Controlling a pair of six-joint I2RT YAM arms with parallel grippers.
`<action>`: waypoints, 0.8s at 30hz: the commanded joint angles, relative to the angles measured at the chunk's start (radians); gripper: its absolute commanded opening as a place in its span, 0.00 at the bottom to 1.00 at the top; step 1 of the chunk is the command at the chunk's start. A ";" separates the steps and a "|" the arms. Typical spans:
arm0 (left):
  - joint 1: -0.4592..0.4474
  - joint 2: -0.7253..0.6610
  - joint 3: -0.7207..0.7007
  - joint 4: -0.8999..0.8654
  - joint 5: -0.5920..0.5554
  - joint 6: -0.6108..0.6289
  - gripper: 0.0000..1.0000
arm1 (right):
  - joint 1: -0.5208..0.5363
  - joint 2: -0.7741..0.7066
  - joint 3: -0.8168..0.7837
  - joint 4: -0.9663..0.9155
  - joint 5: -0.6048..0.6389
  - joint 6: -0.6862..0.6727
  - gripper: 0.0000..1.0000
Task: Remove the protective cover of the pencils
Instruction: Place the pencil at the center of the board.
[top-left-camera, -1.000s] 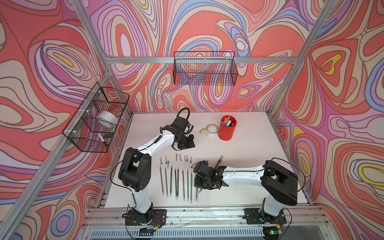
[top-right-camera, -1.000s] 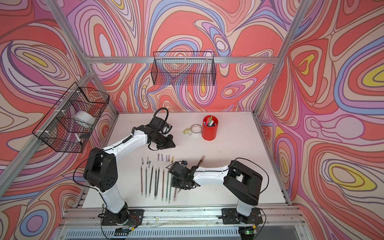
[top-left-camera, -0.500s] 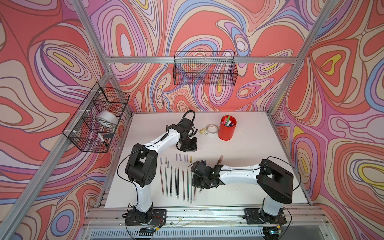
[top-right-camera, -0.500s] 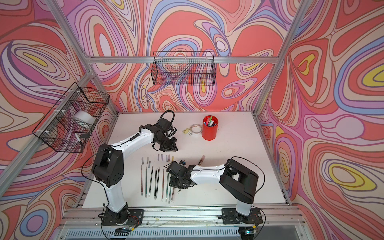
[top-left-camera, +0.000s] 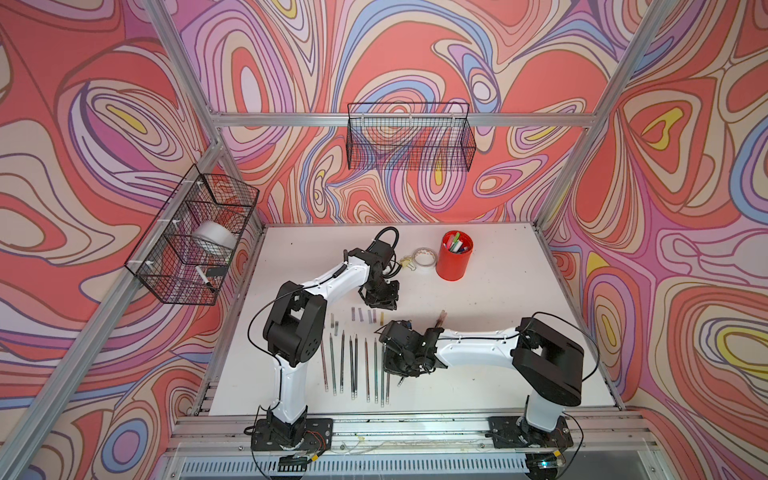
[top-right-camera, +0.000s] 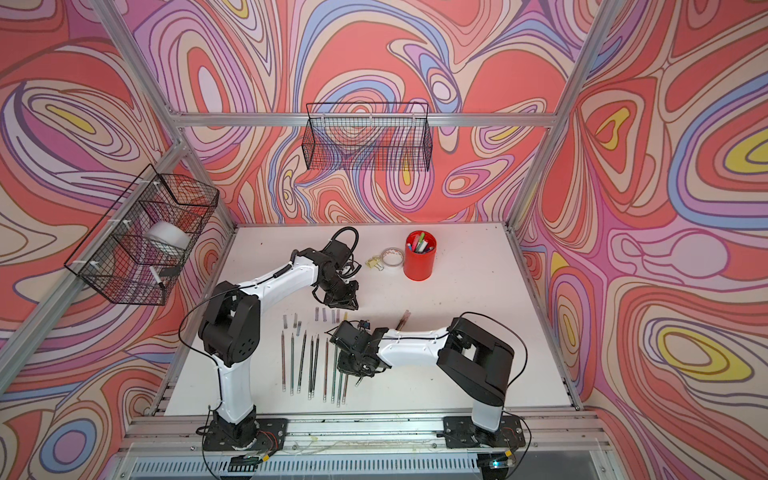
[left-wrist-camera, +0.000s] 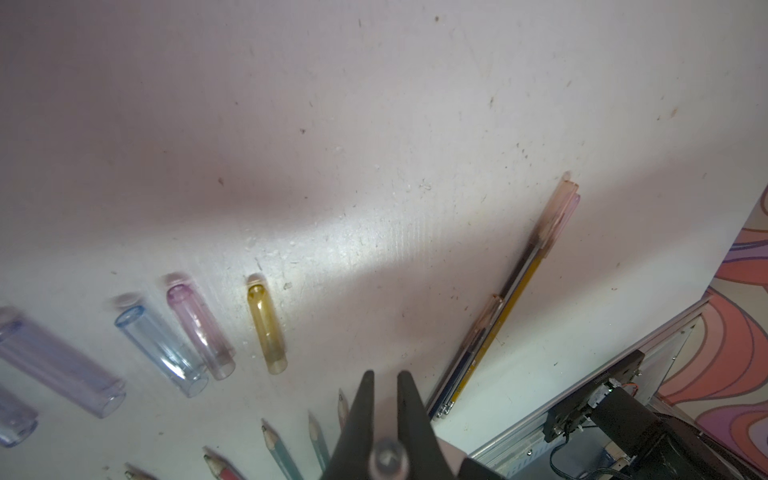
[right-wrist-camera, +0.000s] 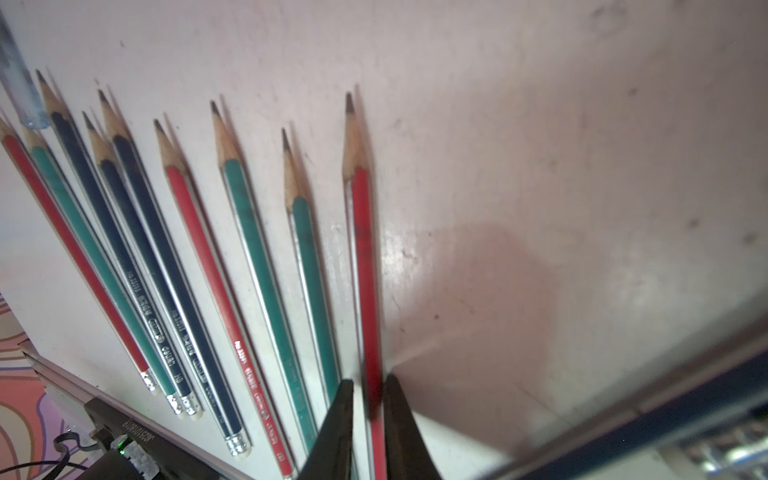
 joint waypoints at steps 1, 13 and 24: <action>-0.008 0.026 0.027 -0.061 -0.018 0.019 0.00 | 0.003 -0.005 0.006 -0.085 0.051 0.002 0.18; -0.022 0.073 0.050 -0.106 -0.040 0.017 0.00 | 0.003 -0.150 0.034 -0.168 0.162 -0.005 0.25; -0.046 0.121 0.073 -0.135 -0.044 0.020 0.00 | -0.019 -0.256 -0.090 -0.181 0.212 0.103 0.30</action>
